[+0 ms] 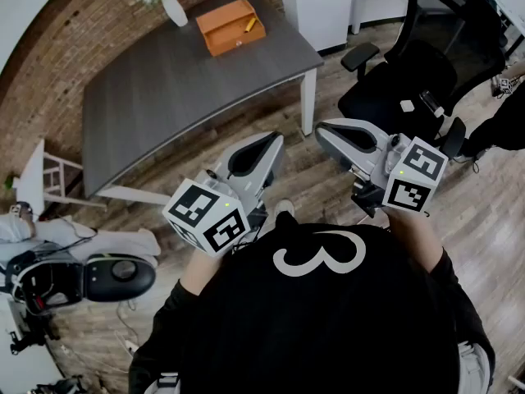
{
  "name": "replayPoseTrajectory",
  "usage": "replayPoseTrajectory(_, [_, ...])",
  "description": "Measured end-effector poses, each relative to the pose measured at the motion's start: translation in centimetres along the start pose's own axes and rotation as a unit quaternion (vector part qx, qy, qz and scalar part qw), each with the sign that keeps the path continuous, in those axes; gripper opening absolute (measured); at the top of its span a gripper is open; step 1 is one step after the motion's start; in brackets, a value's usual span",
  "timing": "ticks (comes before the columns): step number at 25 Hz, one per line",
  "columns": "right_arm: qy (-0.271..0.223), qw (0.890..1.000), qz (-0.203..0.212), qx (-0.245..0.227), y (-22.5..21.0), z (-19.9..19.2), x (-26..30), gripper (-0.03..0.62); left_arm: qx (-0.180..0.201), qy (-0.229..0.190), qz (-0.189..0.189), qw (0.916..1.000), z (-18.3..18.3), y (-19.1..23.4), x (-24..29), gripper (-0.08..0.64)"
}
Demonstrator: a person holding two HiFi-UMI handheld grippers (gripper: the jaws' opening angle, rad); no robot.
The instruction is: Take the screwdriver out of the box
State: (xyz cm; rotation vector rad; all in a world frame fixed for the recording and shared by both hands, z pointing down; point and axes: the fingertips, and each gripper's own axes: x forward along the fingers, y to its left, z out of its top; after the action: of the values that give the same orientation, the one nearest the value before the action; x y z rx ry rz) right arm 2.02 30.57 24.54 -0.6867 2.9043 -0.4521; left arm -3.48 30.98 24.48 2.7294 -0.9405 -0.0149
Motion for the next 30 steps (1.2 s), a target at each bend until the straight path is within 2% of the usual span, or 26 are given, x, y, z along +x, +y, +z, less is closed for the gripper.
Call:
replayPoseTrajectory(8, [0.004,1.000,0.001,0.009,-0.2,-0.3,-0.3,0.000,0.002,0.003,-0.001,1.0000,0.0,-0.5,0.3,0.015])
replayPoseTrajectory(14, [-0.001,1.000,-0.015,0.018,-1.8,-1.0,-0.2,0.002,-0.002,0.009,-0.006,0.9999,-0.8,0.4,1.3,0.015])
replayPoseTrajectory(22, [0.003,0.999,-0.031,0.024,-5.6,-0.9,2.1,0.002,-0.014,0.015,-0.016,0.9997,-0.8,4.5,3.7,0.015])
replayPoseTrajectory(30, [0.009,0.998,-0.039,0.042,-12.9,1.5,7.3,0.002,-0.031,0.028,-0.017,0.9990,1.7,12.4,8.7,0.014])
